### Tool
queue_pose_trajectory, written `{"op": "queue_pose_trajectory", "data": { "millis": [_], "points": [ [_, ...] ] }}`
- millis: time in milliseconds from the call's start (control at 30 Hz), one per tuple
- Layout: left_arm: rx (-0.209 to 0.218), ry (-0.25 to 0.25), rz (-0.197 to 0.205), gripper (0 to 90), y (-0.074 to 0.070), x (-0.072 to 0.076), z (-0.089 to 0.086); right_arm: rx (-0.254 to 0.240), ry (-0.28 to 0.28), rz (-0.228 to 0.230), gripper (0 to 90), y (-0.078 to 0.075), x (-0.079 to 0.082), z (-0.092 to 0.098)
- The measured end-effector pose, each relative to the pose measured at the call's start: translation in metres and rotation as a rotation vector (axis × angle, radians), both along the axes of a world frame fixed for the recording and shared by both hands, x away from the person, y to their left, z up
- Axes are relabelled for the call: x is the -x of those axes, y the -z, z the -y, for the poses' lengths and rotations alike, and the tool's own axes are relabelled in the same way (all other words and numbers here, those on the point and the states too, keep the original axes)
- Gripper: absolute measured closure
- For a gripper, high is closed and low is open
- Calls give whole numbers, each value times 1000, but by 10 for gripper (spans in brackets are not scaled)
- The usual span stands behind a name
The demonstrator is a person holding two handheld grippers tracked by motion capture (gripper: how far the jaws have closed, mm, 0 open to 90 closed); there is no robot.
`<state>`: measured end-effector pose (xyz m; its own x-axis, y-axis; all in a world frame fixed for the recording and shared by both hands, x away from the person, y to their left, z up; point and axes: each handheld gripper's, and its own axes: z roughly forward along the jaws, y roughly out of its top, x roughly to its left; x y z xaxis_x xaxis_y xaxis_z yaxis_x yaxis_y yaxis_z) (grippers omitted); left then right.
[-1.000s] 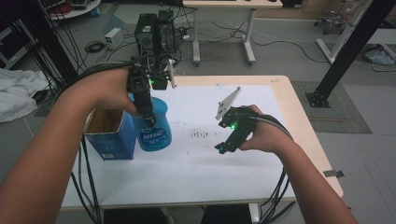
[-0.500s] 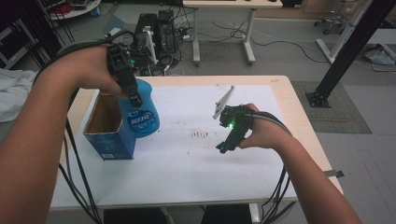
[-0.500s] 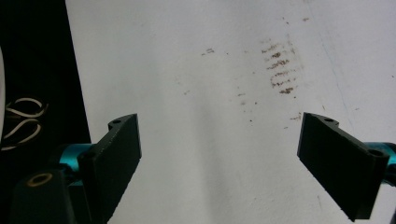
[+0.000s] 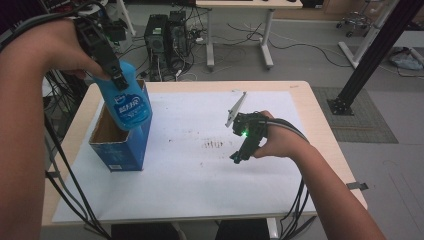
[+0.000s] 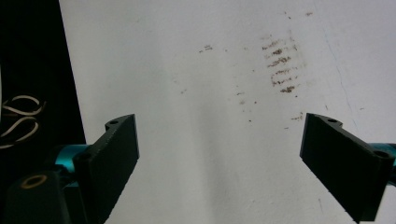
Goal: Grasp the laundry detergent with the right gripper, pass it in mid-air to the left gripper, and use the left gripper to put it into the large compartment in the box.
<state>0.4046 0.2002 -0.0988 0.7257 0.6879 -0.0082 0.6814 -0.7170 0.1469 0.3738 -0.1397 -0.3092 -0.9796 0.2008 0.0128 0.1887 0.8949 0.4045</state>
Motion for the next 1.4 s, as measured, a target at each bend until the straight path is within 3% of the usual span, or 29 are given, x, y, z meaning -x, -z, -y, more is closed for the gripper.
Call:
{"op": "queue_pose_trajectory", "data": {
  "millis": [267,467,700,767,800,967,1200,1333,1400],
  "points": [
    [-32,-59,12,381,3,-4,-17,11,-1,-2,36,3,-1,-5],
    [-45,-99,22,381,13,-10,-28,28,-2,-4,36,6,-1,-8],
    [-67,-125,4,380,33,-18,-38,45,10,-7,36,9,0,-8],
    [-67,-125,4,380,33,-18,-38,50,11,-6,36,9,0,-8],
    [-77,-117,-2,380,41,-20,-42,51,10,-8,36,9,0,-8],
    [-81,-93,-4,380,54,-21,-43,54,12,-7,36,11,0,-10],
    [-68,-68,-16,380,81,-23,-47,64,-2,-9,36,13,1,-15],
    [-71,-50,-29,380,105,-25,-48,66,-2,-13,36,16,2,-16],
    [-71,-50,-29,380,105,-25,-48,66,-3,-12,36,16,3,-17]
  ]
}}
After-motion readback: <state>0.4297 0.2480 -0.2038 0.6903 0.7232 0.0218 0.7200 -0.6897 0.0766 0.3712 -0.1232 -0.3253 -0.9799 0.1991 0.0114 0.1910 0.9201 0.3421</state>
